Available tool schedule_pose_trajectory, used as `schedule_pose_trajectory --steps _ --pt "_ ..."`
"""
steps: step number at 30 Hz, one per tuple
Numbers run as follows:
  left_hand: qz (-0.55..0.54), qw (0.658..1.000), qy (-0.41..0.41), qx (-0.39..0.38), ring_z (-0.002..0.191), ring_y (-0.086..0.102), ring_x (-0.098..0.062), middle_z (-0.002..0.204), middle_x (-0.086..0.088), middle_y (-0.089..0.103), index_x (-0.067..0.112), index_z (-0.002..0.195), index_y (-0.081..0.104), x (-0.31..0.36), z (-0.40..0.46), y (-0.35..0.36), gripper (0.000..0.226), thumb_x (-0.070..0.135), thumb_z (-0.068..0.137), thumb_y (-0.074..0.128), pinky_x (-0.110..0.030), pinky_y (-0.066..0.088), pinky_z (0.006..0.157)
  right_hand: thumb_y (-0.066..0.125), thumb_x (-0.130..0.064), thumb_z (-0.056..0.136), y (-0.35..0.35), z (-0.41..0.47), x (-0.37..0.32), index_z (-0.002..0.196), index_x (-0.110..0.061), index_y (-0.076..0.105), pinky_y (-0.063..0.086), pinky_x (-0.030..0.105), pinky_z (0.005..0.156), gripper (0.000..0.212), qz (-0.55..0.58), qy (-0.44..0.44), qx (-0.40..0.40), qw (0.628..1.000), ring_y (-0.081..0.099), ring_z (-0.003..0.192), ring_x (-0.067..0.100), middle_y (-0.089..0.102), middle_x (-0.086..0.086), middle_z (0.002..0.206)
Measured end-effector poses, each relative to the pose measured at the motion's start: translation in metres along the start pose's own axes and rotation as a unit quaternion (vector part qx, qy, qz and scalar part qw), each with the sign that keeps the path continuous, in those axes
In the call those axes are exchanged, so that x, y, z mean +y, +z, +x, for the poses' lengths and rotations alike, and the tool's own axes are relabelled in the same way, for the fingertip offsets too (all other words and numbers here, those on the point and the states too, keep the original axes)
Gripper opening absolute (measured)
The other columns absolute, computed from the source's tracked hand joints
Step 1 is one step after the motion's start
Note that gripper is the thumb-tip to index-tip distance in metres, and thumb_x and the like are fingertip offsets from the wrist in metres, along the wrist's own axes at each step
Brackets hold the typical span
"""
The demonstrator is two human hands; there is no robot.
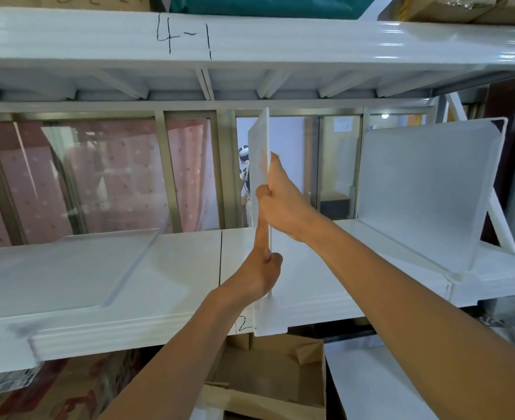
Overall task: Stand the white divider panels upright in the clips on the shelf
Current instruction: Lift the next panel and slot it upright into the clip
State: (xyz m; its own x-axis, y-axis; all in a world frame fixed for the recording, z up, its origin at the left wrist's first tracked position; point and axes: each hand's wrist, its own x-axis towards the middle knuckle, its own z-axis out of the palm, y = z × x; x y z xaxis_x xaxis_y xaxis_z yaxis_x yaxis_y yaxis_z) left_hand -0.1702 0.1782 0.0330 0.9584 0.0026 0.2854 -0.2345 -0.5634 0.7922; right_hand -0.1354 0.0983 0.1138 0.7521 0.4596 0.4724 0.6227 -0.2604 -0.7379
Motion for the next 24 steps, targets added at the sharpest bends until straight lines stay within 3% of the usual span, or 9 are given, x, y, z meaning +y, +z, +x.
schedule_pose_trajectory --steps 3,5,8,11,13,16,20,22,24 --pt "0.004 1.0 -0.009 0.005 0.032 0.037 0.001 0.136 -0.04 0.038 0.035 0.146 -0.022 0.001 -0.001 0.0 0.079 0.003 0.098 0.032 -0.007 0.03 0.04 0.036 -0.003 0.1 0.0 0.003 0.0 0.153 -0.023 -0.002 0.055 0.039 0.087 0.068 -0.023 -0.017 -0.009 1.0 0.056 0.109 0.038 0.043 0.028 0.137" --pt "0.011 1.0 -0.011 0.013 0.034 0.037 -0.001 0.101 -0.032 0.055 0.034 0.148 -0.02 -0.002 0.0 0.002 0.078 0.005 0.099 0.033 -0.008 0.031 0.041 0.037 -0.002 0.1 0.001 0.005 0.002 0.153 -0.022 -0.004 0.055 0.034 0.083 0.07 -0.032 -0.029 -0.013 0.999 0.058 0.099 0.031 0.045 0.022 0.132" --pt "0.009 0.999 -0.021 0.022 0.037 0.034 -0.004 0.061 -0.001 0.037 0.032 0.149 -0.019 -0.009 0.003 0.005 0.075 0.008 0.1 0.033 -0.009 0.031 0.042 0.037 -0.001 0.099 0.003 0.008 0.005 0.153 -0.022 -0.005 0.057 0.044 0.083 0.072 -0.04 -0.036 -0.02 0.998 0.061 0.1 0.036 0.045 0.012 0.119" --pt "0.009 0.999 -0.034 0.026 0.046 0.032 -0.007 0.06 -0.001 0.03 0.031 0.148 -0.019 -0.013 0.005 0.005 0.074 0.011 0.101 0.033 -0.008 0.03 0.041 0.037 -0.003 0.1 0.009 0.009 0.006 0.152 -0.022 -0.008 0.055 0.023 0.071 0.072 -0.041 -0.044 -0.027 0.998 0.06 0.081 0.017 0.042 0.015 0.138" --pt "0.011 0.999 -0.039 0.028 0.049 0.031 -0.007 0.06 -0.002 0.029 0.029 0.15 -0.018 -0.016 0.005 0.005 0.073 0.012 0.1 0.033 -0.008 0.03 0.041 0.037 -0.003 0.099 0.014 0.01 0.008 0.152 -0.022 -0.007 0.043 0.013 0.055 0.072 -0.042 -0.055 -0.019 0.997 0.047 0.063 0.006 0.048 0.0 0.107" --pt "0.019 0.999 -0.039 0.028 0.051 0.032 -0.007 0.06 -0.001 0.028 0.027 0.151 -0.014 -0.019 0.007 0.005 0.071 0.013 0.1 0.033 -0.008 0.03 0.041 0.039 -0.002 0.099 0.017 0.014 0.011 0.152 -0.023 -0.008 0.037 0.012 0.042 0.073 -0.037 -0.038 -0.02 0.998 0.04 0.05 0.008 0.024 -0.016 0.075" --pt "0.026 0.999 -0.039 0.011 0.051 0.038 -0.007 0.066 0.001 0.038 0.025 0.152 -0.009 -0.025 0.006 0.012 0.067 0.015 0.101 0.033 -0.007 0.035 0.045 0.042 0.002 0.098 0.019 0.002 0.019 0.152 -0.026 -0.008 0.048 0.016 0.054 0.079 -0.016 -0.033 -0.022 0.999 0.053 0.059 0.014 0.048 -0.013 0.102" --pt "0.022 0.999 -0.032 0.0 0.048 0.041 -0.004 0.072 -0.001 0.045 0.025 0.153 -0.009 -0.033 0.004 0.017 0.068 0.015 0.101 0.033 -0.007 0.036 0.049 0.041 0.004 0.097 0.019 -0.009 0.027 0.151 -0.032 -0.011 0.058 0.034 0.077 0.083 0.0 -0.036 -0.008 0.999 0.063 0.09 0.033 0.042 0.004 0.142" --pt "0.023 0.999 -0.026 0.0 0.045 0.039 -0.004 0.07 -0.001 0.044 0.025 0.153 -0.008 -0.036 0.004 0.018 0.069 0.013 0.1 0.034 -0.007 0.034 0.048 0.04 0.004 0.096 0.017 -0.012 0.029 0.151 -0.033 -0.012 0.054 0.047 0.086 0.084 -0.003 -0.032 0.001 0.999 0.057 0.104 0.045 0.038 0.018 0.145"
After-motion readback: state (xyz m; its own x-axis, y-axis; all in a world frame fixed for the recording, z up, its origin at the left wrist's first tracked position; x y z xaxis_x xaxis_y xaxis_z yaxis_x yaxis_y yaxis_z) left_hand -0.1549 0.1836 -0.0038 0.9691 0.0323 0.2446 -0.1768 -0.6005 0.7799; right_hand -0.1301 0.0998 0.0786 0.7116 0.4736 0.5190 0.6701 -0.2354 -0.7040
